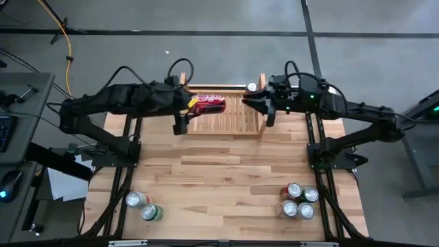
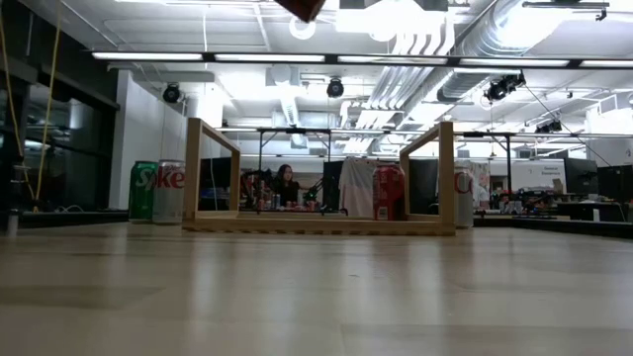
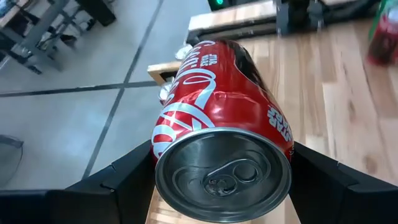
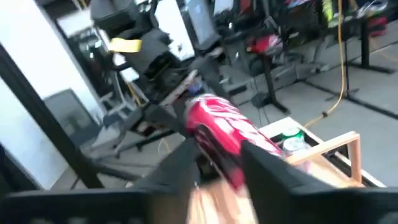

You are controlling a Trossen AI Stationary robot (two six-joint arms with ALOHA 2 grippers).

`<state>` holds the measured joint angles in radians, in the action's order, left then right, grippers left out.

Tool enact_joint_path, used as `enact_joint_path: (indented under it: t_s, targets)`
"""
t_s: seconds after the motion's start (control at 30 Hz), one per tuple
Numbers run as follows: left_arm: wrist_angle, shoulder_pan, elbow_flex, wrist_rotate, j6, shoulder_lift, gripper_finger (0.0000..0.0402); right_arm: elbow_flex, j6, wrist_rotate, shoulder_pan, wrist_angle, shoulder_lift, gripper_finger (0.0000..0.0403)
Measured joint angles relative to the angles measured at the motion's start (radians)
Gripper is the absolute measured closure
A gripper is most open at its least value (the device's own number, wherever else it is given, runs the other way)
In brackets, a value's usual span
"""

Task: Place canned beverage on shelf
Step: Put the left red soda can aligned with the other red soda can on the shelf

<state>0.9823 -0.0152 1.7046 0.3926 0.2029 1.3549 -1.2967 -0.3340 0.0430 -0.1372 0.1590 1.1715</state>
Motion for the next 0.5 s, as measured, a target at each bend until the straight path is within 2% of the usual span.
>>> enact_joint_path:
  t_s: [0.17,0.27,0.37,0.5]
  targets:
    - [0.005,-0.039,0.0,-0.081,0.011,0.027,0.0124,-0.216,0.088,0.003,0.011,0.265,0.129,0.0133]
    - [0.003,-0.044,0.0,-0.095,0.008,0.027,0.0124,-0.371,0.141,-0.01,0.006,0.47,0.22,0.0066]
    - [0.003,-0.044,0.0,-0.096,-0.011,0.027,0.0124,-0.515,0.254,-0.013,0.0,0.66,0.315,0.0024]
    - [0.001,-0.044,0.0,-0.095,-0.036,0.027,0.0124,-0.676,0.421,-0.013,0.001,0.809,0.428,0.0005]
